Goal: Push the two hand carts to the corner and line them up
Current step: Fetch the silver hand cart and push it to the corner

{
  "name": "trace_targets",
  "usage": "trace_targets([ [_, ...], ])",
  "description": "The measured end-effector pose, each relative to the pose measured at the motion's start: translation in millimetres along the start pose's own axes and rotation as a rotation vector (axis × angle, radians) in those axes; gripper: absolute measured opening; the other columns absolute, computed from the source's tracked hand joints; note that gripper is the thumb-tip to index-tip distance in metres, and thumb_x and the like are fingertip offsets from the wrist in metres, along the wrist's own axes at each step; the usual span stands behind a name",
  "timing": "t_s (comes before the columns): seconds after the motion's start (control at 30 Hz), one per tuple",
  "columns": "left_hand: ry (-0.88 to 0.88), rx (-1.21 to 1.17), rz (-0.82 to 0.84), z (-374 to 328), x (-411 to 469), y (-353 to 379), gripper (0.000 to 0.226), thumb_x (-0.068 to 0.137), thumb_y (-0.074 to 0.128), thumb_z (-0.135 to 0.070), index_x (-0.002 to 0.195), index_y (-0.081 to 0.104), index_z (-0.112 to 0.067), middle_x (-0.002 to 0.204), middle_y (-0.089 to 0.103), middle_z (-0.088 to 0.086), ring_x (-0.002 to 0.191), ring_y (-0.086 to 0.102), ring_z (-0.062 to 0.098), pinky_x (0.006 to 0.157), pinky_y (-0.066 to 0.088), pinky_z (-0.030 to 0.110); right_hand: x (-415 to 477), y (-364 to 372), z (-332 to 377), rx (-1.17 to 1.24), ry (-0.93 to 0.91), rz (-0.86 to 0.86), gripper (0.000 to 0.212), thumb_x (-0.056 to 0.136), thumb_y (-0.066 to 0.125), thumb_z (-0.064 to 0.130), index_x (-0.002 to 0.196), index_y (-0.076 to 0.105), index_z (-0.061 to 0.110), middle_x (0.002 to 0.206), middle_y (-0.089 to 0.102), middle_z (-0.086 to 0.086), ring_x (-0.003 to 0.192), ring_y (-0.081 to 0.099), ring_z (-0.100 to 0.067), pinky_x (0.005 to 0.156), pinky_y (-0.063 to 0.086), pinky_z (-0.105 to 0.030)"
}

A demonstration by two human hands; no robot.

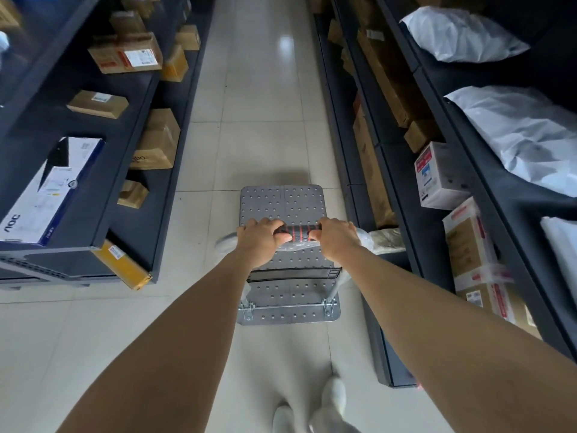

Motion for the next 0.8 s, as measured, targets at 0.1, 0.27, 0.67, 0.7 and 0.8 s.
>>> trace_targets([
  [0.1,-0.01,-0.016,-0.001,1,24,-9,0.042,0.099,0.037,-0.044,0.134,0.047,-0.024,0.127,0.054,0.007,0.118,0.043,0.027,0.098,0.029,0.037,27,-11,-1,-0.011,-0.013,-0.014,0.023,0.097,0.052,0.026,0.115,0.051,0.011,0.104,0.06,-0.007,0.111,0.055,-0.029,0.11,0.033,-0.044],
  [0.27,-0.023,-0.157,-0.017,0,67,-31,0.039,0.096,0.046,-0.042,0.131,0.051,-0.026,0.123,0.058,0.005,0.117,0.045,0.026,0.098,0.028,0.035,77,-30,-5,-0.044,-0.042,-0.02,0.025,0.098,0.048,0.026,0.117,0.05,0.011,0.11,0.061,-0.009,0.113,0.054,-0.03,0.109,0.031,-0.044],
  [0.67,-0.091,-0.287,-0.061,0,177,-75,0.032,0.093,0.052,-0.038,0.123,0.057,-0.029,0.107,0.062,0.0,0.108,0.05,0.022,0.099,0.032,0.035,191,-90,-12,-0.035,-0.126,-0.016,0.023,0.098,0.05,0.029,0.111,0.057,0.013,0.094,0.061,-0.004,0.098,0.056,-0.026,0.091,0.041,-0.036],
  [0.7,-0.098,-0.273,-0.075,-2,185,-79,0.032,0.093,0.051,-0.038,0.123,0.057,-0.029,0.109,0.061,0.0,0.111,0.048,0.023,0.097,0.029,0.035,201,-94,-12,-0.043,-0.132,-0.018,0.023,0.098,0.05,0.031,0.111,0.058,0.013,0.096,0.063,-0.006,0.097,0.057,-0.027,0.09,0.042,-0.036],
  [0.8,-0.108,-0.232,-0.104,-4,204,-90,0.032,0.094,0.049,-0.039,0.124,0.056,-0.028,0.115,0.06,0.001,0.114,0.044,0.024,0.097,0.027,0.036,223,-103,-11,-0.083,-0.149,-0.022,0.023,0.098,0.05,0.031,0.112,0.056,0.014,0.094,0.061,-0.005,0.095,0.057,-0.026,0.088,0.041,-0.035],
])
Point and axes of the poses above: each hand's wrist, its own x-axis towards the middle knuckle, its own y-axis out of the palm, z = x × y, the point moved 10 cm from there along x, towards the middle knuckle
